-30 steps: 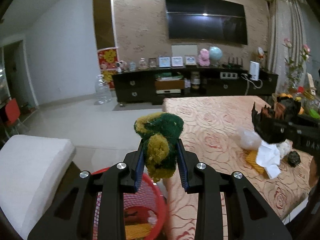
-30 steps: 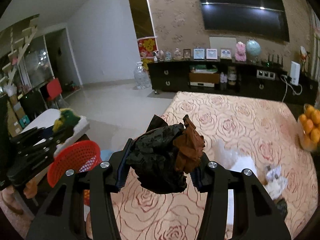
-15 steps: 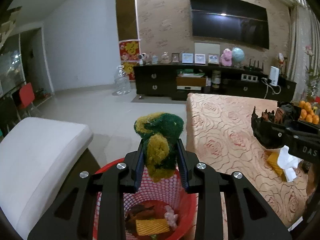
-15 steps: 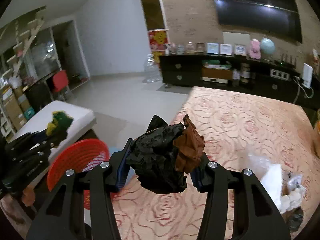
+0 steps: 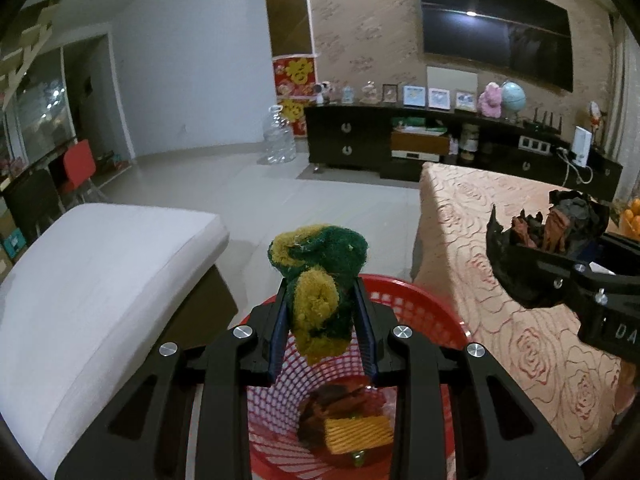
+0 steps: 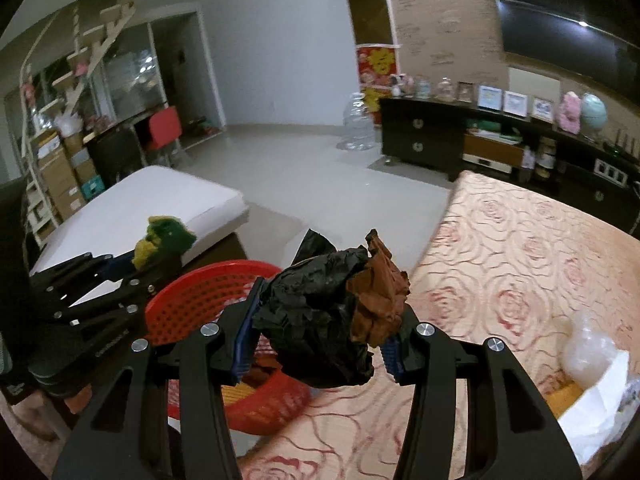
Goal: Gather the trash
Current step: 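Carry scrubber and black bag to the red basket and open both tools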
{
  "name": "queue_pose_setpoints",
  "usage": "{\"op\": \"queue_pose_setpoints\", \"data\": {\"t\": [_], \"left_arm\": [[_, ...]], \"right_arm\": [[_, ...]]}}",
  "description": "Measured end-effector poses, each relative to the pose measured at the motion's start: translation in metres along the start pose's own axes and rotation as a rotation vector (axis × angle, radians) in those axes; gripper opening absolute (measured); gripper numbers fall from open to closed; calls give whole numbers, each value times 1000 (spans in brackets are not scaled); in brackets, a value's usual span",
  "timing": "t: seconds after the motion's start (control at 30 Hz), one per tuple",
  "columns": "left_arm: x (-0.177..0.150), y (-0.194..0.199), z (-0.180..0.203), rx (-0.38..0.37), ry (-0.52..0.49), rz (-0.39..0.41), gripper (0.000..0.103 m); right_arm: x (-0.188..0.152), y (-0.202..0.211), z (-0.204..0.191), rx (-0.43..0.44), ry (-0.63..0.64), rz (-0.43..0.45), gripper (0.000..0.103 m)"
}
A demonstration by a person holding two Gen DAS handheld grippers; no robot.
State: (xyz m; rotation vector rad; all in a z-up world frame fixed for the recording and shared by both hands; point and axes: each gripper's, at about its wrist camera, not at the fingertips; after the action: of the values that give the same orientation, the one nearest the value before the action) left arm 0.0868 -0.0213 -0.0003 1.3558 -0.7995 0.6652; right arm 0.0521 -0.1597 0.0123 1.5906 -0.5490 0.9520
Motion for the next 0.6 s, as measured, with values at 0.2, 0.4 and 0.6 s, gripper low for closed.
{"op": "queue_pose_setpoints", "data": {"t": [0.2, 0.4, 0.6], "left_arm": [[-4, -16, -16, 37, 16, -69, 28], [-10, -27, -23, 60, 6, -117, 28], [-16, -32, -30, 63, 17, -155, 29]], "right_arm": [[-1, -26, -20, 63, 15, -51, 49], [-7, -46, -34, 97, 25, -101, 49], [-11, -56, -40, 134, 26, -129, 52]]}}
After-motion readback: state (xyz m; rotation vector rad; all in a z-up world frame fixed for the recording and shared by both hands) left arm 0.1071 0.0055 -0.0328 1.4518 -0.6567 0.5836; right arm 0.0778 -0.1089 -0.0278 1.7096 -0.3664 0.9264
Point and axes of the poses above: each gripper's, at about its wrist camera, not at the fingertips, and y roughly against the way its jaws point, z to its right, x to its top, and after that the axes turned 9 degrees about y, right-handed
